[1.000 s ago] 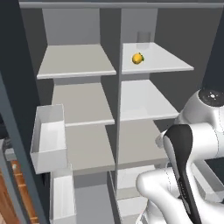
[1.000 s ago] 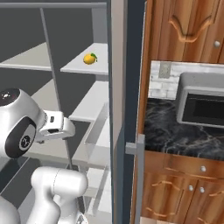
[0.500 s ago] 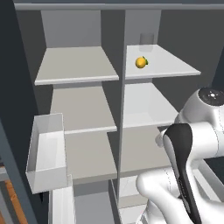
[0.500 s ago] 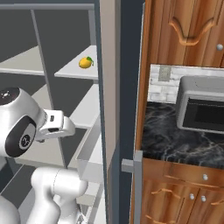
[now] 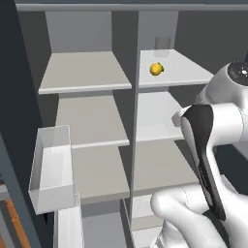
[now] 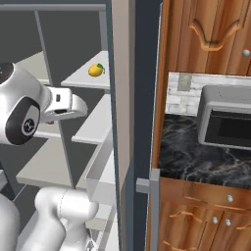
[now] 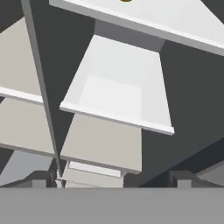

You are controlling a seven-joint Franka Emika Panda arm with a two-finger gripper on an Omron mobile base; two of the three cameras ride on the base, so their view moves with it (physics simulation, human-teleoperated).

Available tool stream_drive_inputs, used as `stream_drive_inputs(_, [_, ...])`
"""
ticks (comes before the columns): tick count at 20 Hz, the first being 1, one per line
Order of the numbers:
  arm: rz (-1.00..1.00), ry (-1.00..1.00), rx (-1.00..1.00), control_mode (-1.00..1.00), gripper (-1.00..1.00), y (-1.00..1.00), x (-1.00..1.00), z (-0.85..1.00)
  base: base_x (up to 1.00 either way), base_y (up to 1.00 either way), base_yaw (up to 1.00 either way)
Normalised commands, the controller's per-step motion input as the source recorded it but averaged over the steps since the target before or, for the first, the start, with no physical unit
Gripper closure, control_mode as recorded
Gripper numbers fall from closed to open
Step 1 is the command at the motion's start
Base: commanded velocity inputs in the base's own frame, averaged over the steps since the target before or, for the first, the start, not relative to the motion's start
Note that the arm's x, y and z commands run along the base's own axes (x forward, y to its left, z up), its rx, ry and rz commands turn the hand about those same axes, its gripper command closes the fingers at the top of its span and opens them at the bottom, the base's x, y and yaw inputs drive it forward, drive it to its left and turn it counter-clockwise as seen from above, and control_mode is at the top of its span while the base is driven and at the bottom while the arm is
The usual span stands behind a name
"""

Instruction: Take the broccoli and lemon from the fridge shelf and place them in the freezer drawer to begin freezing them.

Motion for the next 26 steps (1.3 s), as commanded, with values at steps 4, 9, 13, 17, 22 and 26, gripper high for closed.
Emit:
stream_drive_inputs(4, [-0.07, -0.1, 0.01, -1.0, -1.0, -0.01, 0.27, 0.54, 0.0, 0.0, 0.0])
stream_drive_inputs(9, [-0.05, -0.13, 0.06, -1.0, -1.0, 0.0, 0.31, 0.14, 0.0, 0.0, 0.0])
stream_drive_inputs(13, [0.0, -0.11, 0.19, -1.0, -1.0, -0.06, 0.34, 0.3, 0.0, 0.0, 0.0])
stream_drive_inputs(17, [0.0, -0.07, 0.12, -1.0, -1.0, 0.0, 0.46, 0.14, 0.0, 0.0, 0.0])
stream_drive_inputs(22, [0.0, -0.01, 0.1, -1.0, -1.0, 0.0, 0.57, 0.04, 0.0, 0.0, 0.0])
stream_drive_inputs(26, [-0.01, 0.0, 0.08, -1.0, -1.0, 0.0, 0.65, 0.0, 0.0, 0.0, 0.0])
